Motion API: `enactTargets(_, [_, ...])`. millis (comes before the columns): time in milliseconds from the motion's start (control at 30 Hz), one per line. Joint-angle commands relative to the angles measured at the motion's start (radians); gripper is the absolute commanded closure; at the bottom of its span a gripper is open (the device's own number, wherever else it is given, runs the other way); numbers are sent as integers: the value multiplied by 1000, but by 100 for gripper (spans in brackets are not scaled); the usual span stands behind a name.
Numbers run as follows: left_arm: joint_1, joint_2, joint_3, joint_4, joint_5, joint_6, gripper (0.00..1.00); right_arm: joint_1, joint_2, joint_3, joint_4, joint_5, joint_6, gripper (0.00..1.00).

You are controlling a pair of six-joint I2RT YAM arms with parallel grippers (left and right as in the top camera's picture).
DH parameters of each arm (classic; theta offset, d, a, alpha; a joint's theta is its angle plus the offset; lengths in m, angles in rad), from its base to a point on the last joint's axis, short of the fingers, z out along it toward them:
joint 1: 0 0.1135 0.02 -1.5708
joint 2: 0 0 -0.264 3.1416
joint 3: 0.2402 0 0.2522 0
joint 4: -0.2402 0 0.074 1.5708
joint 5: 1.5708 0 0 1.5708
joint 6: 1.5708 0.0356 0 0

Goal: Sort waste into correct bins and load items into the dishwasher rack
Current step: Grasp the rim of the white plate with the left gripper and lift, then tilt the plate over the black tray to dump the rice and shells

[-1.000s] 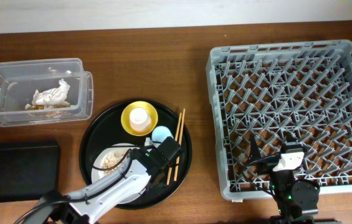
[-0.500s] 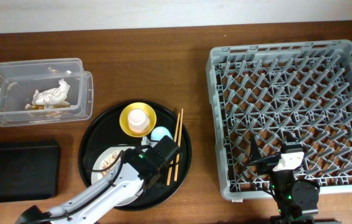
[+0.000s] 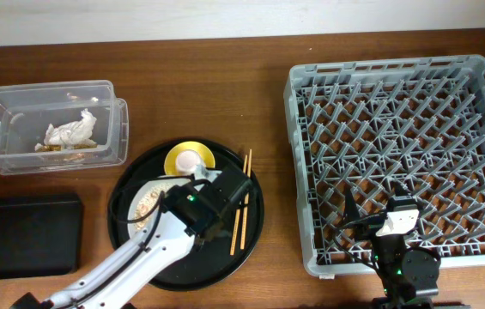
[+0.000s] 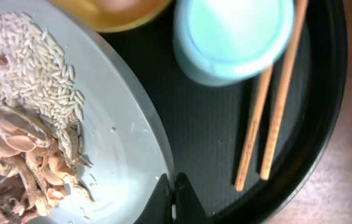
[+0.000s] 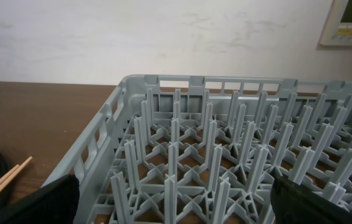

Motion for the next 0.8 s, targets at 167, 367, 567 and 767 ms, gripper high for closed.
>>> enactTargets(167, [233,-21,152,-59,-37,123,99,-6,-5,-5,-5,12,-3,2])
enactTargets(367, [426,-21,202,-54,-36,170,99,-6,-5,-5,-5,12,-3,2])
enactTargets(567, [593,-21,203,-26,-36,187,99,-6,-5,-5,-5,12,-3,2])
enactTargets(767, [747,-21,203,50,-13,210,99,-6,-5,-5,-5,12,-3,2])
